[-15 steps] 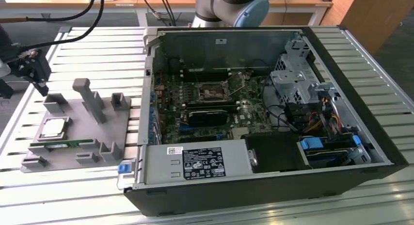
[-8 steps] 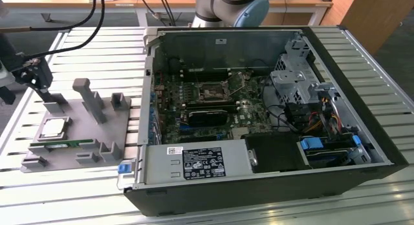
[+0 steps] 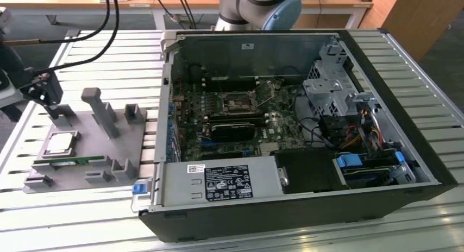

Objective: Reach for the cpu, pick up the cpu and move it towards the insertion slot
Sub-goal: 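Pick up the cpu and move it towards the insertion slot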

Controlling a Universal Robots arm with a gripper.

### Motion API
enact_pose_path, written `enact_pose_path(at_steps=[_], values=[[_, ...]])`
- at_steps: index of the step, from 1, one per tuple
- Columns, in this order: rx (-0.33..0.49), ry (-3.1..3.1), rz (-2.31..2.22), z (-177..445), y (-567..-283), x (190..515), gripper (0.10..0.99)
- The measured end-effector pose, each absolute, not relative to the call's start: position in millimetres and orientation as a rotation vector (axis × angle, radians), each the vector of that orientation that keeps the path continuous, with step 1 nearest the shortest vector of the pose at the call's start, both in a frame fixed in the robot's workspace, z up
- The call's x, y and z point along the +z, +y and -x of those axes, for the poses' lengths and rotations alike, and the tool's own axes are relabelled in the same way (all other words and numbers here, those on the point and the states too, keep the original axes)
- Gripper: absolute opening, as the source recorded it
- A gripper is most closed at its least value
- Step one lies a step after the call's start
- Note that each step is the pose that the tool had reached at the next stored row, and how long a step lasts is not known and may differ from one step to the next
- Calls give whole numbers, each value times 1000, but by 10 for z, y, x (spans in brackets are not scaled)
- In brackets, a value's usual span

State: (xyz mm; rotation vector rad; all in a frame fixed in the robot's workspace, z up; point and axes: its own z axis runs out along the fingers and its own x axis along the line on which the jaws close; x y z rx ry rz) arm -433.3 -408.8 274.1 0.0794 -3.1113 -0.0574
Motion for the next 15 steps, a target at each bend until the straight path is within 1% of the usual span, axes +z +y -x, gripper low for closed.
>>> enact_pose_path(at_steps=[10,11,15], values=[[-57,-3111,-80,4333,-4092,2561,714],[-57,-3112,-80,4333,-4093,2544,776],[-57,-3113,-80,4335,-4108,2437,776]])
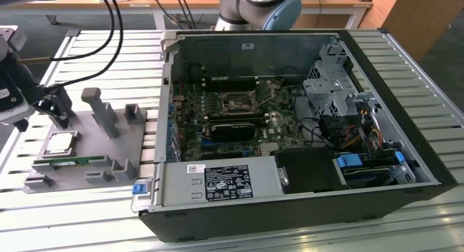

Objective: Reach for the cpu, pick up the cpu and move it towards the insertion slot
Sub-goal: 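Pick up the cpu and move it towards the insertion slot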

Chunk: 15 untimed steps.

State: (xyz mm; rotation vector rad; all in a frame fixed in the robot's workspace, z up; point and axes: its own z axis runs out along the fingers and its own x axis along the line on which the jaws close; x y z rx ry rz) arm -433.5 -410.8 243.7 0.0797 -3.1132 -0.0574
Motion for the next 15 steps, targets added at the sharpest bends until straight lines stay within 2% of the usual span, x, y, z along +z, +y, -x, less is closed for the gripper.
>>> enact_pose_path(at_steps=[15], values=[[-57,-3115,-80,4372,-4126,2133,776]])
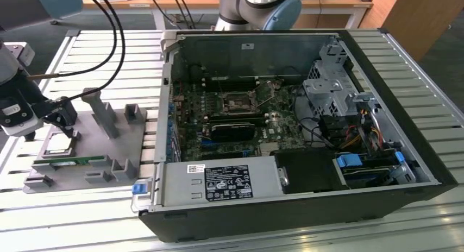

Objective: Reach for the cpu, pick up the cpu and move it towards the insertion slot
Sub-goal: 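Pick up the cpu and move it towards the insertion slot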

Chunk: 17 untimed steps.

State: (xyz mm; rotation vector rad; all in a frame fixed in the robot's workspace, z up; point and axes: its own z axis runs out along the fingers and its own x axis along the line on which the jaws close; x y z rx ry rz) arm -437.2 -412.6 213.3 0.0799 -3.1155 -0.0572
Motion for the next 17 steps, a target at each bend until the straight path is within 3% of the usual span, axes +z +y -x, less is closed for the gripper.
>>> enact_pose_path(at_steps=[17], values=[[-55,-3128,-80,4388,-4124,1869,776]])
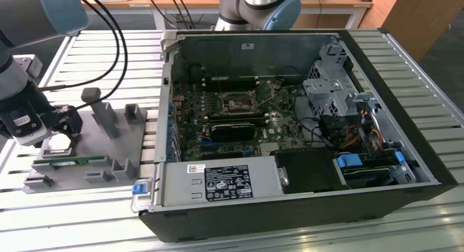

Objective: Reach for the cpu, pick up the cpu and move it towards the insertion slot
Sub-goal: 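Pick up the cpu and move it towards the insertion slot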

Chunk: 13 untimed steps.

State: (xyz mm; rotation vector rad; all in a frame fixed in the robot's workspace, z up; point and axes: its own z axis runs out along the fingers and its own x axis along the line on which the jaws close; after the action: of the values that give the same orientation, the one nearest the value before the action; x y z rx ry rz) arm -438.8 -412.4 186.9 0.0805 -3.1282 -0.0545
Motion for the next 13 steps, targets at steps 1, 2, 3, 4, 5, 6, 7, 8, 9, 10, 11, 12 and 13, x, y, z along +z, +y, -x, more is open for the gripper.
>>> enact_pose_path(at_steps=[1,2,3,4,5,6,7,8,9,10,11,12,13], values=[[-54,-3128,-80,4388,-4122,1863,776],[-54,-3128,-80,4388,-4118,1861,776],[-54,-3128,-80,4388,-4114,1859,761],[-55,-3128,-80,4388,-4111,1857,690],[-54,-3128,-81,4388,-4111,1857,690],[-54,-3128,-81,4388,-4111,1857,690],[-54,-3128,-81,4388,-4110,1855,690],[-54,-3128,-80,4388,-4110,1852,690],[-54,-3128,-80,4388,-4110,1849,690],[-54,-3128,-81,4389,-4110,1845,690],[-54,-3128,-80,4389,-4110,1841,678],[-54,-3128,-80,4389,-4109,1839,678],[-54,-3128,-80,4389,-4109,1836,678]])
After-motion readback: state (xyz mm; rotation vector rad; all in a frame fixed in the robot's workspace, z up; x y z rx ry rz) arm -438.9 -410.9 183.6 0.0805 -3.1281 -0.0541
